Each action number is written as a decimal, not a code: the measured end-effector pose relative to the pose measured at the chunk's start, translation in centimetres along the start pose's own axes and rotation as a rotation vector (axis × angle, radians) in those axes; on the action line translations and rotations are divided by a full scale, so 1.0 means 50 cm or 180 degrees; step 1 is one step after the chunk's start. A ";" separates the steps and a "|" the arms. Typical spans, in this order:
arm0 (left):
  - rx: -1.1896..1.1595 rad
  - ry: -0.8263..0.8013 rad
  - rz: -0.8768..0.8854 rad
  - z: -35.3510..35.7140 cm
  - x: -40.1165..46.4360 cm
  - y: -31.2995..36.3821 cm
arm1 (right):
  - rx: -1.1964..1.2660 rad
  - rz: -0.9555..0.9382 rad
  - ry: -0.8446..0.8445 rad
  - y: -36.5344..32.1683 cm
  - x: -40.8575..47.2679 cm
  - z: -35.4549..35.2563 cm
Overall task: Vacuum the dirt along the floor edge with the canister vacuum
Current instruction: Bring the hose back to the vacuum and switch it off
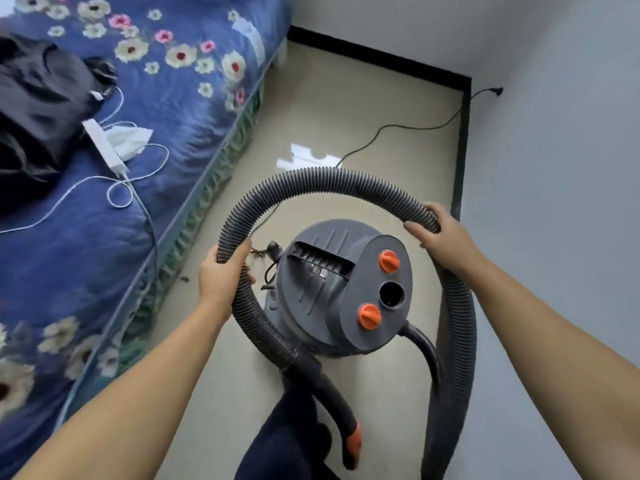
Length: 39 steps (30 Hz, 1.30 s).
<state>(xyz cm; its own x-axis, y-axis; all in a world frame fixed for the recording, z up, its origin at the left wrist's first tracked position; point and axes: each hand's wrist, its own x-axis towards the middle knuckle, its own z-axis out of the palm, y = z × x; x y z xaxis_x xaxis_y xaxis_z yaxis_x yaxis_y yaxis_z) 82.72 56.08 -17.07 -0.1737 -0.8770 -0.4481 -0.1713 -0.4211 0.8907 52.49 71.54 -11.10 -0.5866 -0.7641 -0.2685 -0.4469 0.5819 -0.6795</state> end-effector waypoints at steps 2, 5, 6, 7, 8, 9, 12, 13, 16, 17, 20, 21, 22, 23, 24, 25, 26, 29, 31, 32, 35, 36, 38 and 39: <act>-0.0017 0.0056 -0.0120 0.005 0.017 -0.034 | -0.0278 -0.0278 0.0070 -0.025 0.080 -0.004; 0.0144 -0.0007 -0.0357 0.012 0.033 -0.091 | -0.0697 -0.0534 -0.0142 -0.042 0.182 -0.013; 0.0219 -0.0045 -0.0483 0.012 0.038 -0.114 | -0.0881 -0.0569 -0.0273 -0.043 0.211 -0.009; 0.0316 -0.0115 -0.0621 0.014 0.039 -0.133 | -0.1069 -0.0598 -0.0377 -0.039 0.238 -0.003; 0.0455 -0.0190 -0.0770 0.016 0.042 -0.155 | -0.1236 -0.0631 -0.0479 -0.033 0.262 0.008; 0.0577 -0.0273 -0.0897 0.021 0.044 -0.168 | -0.1368 -0.0664 -0.0597 -0.025 0.284 0.022; 0.0724 -0.0432 -0.1061 0.040 0.068 -0.196 | -0.1586 -0.0650 -0.0971 0.005 0.346 0.071; 0.0806 -0.0427 -0.1036 0.047 0.080 -0.201 | -0.1623 -0.0628 -0.1080 0.014 0.366 0.086; 0.1249 -0.0226 -0.1005 0.071 0.126 -0.206 | -0.1724 -0.0646 -0.1483 0.036 0.434 0.136; 0.1380 -0.0169 -0.0980 0.084 0.142 -0.206 | -0.1782 -0.0633 -0.1637 0.042 0.459 0.153; 0.1842 -0.0221 -0.1106 0.113 0.187 -0.214 | -0.1834 -0.0545 -0.2045 0.051 0.520 0.204; 0.1997 -0.0284 -0.1132 0.121 0.200 -0.215 | -0.1715 -0.0530 -0.2180 0.052 0.532 0.225; 0.2131 -0.0358 -0.1210 0.126 0.212 -0.218 | -0.1611 -0.0553 -0.2338 0.049 0.541 0.253; 0.2258 -0.0431 -0.1251 0.131 0.221 -0.218 | -0.1593 -0.0615 -0.2522 0.043 0.543 0.285; 0.2354 -0.0487 -0.1311 0.135 0.229 -0.218 | -0.1634 -0.0699 -0.2716 0.034 0.542 0.321; 0.2425 -0.0533 -0.1364 0.138 0.236 -0.216 | -0.1698 -0.0781 -0.2902 0.024 0.537 0.356; 0.2451 -0.0572 -0.1459 0.140 0.242 -0.217 | -0.1760 -0.0858 -0.3066 0.016 0.532 0.389; 0.2475 -0.0718 -0.1693 0.141 0.255 -0.222 | -0.1993 -0.1129 -0.3344 0.005 0.537 0.452; 0.2493 -0.0776 -0.1766 0.140 0.261 -0.224 | -0.2038 -0.1215 -0.3425 0.004 0.544 0.463; 0.2502 -0.0800 -0.1807 0.139 0.266 -0.227 | -0.2021 -0.1217 -0.3443 0.006 0.546 0.465; 0.2538 -0.0942 -0.1936 0.142 0.277 -0.235 | -0.2056 -0.1217 -0.3504 0.021 0.553 0.475; 0.2515 -0.0967 -0.1973 0.144 0.280 -0.239 | -0.2074 -0.1216 -0.3529 0.026 0.557 0.479; 0.2549 -0.0982 -0.1977 0.148 0.291 -0.243 | -0.2101 -0.1227 -0.3558 0.036 0.569 0.493; 0.2626 -0.1018 -0.1991 0.151 0.298 -0.244 | -0.2114 -0.1219 -0.3577 0.041 0.574 0.501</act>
<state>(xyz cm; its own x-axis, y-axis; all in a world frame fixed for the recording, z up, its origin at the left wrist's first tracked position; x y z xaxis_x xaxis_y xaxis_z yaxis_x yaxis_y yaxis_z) 74.89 49.90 -35.22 -0.0533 -0.4096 -0.9107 -0.8963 -0.3825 0.2245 51.68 43.83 -37.29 0.3663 -0.5336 -0.7623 -0.8815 0.0633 -0.4679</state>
